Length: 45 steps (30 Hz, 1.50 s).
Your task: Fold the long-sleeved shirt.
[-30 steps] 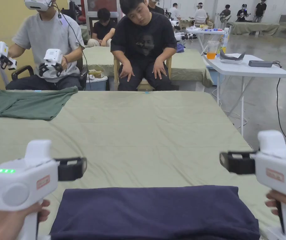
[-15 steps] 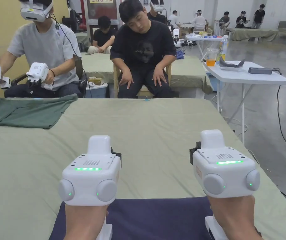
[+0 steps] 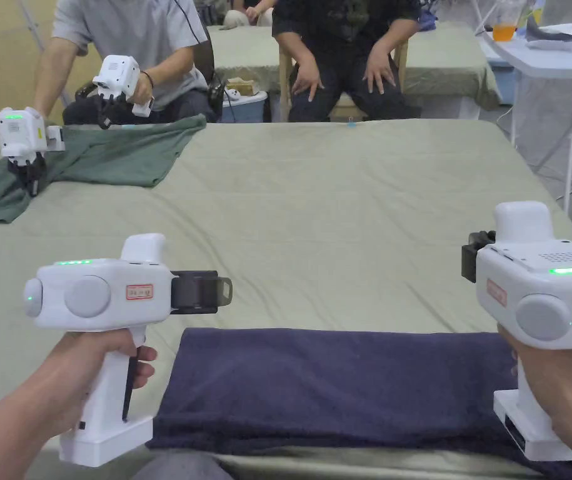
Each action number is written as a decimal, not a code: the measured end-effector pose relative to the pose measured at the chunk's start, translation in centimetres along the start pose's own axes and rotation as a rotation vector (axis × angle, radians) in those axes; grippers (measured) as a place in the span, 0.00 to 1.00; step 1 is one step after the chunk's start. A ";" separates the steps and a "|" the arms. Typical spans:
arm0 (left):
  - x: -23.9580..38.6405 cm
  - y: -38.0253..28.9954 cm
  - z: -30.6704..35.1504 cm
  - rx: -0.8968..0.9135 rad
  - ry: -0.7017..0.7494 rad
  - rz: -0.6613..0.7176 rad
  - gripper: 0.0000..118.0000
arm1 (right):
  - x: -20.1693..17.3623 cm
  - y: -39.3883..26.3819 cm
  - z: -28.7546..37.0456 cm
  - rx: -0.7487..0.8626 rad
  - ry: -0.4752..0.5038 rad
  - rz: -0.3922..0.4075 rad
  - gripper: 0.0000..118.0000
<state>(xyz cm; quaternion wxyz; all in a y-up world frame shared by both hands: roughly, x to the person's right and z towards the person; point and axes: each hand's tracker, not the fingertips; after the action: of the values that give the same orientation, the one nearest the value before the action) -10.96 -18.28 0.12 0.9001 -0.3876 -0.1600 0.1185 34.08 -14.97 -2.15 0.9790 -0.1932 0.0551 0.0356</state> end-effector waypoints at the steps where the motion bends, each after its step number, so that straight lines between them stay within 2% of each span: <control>1: -1.5 0.7 0.1 -0.084 -0.018 0.052 1.00 | 0.0 -0.3 -0.2 -0.010 0.003 0.004 0.08; 3: -4.9 -0.9 -1.0 -0.229 -0.057 0.125 1.00 | -0.3 -0.8 -0.7 -0.019 0.012 0.014 0.08; 5: -8.2 -2.4 -2.6 -0.258 -0.092 0.237 1.00 | -0.6 -1.3 -1.1 -0.027 0.034 0.016 0.08; 8: -11.9 -5.0 -4.5 -0.335 -0.308 0.442 1.00 | -1.1 -2.0 -1.7 -0.040 0.067 0.019 0.08; 9: -13.0 -5.5 -5.1 -0.322 -0.344 0.460 1.00 | -1.3 -2.2 -1.9 -0.043 0.080 0.020 0.08; 10: -13.5 -5.7 -4.9 -0.222 -0.350 0.415 1.00 | -1.4 -2.3 -2.1 -0.045 0.091 0.023 0.08; 11: -14.4 -6.0 -4.8 -0.175 -0.443 0.470 1.00 | -1.7 -2.5 -2.4 -0.043 0.102 0.026 0.08; 13: -14.3 -6.1 -5.3 -0.166 -0.512 0.622 1.00 | -2.3 -2.7 -2.8 -0.041 0.108 0.030 0.08; 18: -11.6 -5.6 -7.8 -0.254 -0.571 0.392 1.00 | -4.5 -2.6 -4.0 -0.046 0.154 0.000 0.08; 20: -11.1 -5.1 -8.8 -0.260 -0.602 0.439 1.00 | -5.2 -2.5 -4.1 -0.042 0.169 -0.010 0.08; 22: -11.1 -4.6 -10.0 -0.326 -0.695 0.465 1.00 | -5.8 -2.5 -4.1 -0.036 0.181 -0.015 0.08; 29: -9.5 -3.6 -11.3 -0.375 -0.677 0.348 1.00 | -8.1 -2.9 -5.2 -0.054 0.206 -0.006 0.08; 32: -9.9 -3.8 -10.8 -0.370 -0.668 0.367 1.00 | -9.1 -3.3 -5.5 -0.058 0.224 -0.019 0.08; 33: -9.9 -3.8 -10.7 -0.367 -0.668 0.370 0.93 | -9.4 -3.4 -5.6 -0.060 0.232 -0.021 0.08; 34: -9.8 -4.0 -10.1 -0.335 -0.608 0.359 0.41 | -9.8 -3.5 -5.6 -0.061 0.234 -0.018 0.08; 35: -9.7 -4.4 -10.3 -0.324 -0.521 0.344 0.10 | -10.1 -3.6 -5.6 -0.063 0.238 -0.012 0.08; 36: -9.2 -5.3 -10.5 -0.380 -0.430 0.324 0.10 | -10.3 -3.7 -5.7 -0.065 0.243 -0.007 0.08; 38: -9.7 -5.7 -10.4 -0.326 -0.573 0.422 0.10 | -10.6 -3.8 -5.6 -0.065 0.248 0.001 0.08; 39: -9.0 -5.6 -10.3 -0.283 -0.523 0.395 0.10 | -10.6 -3.8 -5.5 -0.064 0.249 0.001 0.08; 42: -9.2 -4.5 -9.7 -0.300 -0.491 0.385 0.10 | -10.3 -3.7 -5.1 -0.059 0.243 -0.004 0.08; 45: -8.2 -3.2 -8.4 -0.295 -0.365 0.345 0.10 | -9.5 -3.4 -4.4 -0.039 0.224 0.000 0.08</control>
<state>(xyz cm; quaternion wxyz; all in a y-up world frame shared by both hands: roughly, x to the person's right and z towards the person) -15.06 -28.76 -4.54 0.7570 -0.5081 -0.2664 0.3128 24.52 -20.24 -3.80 0.9627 -0.2152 0.1636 0.0150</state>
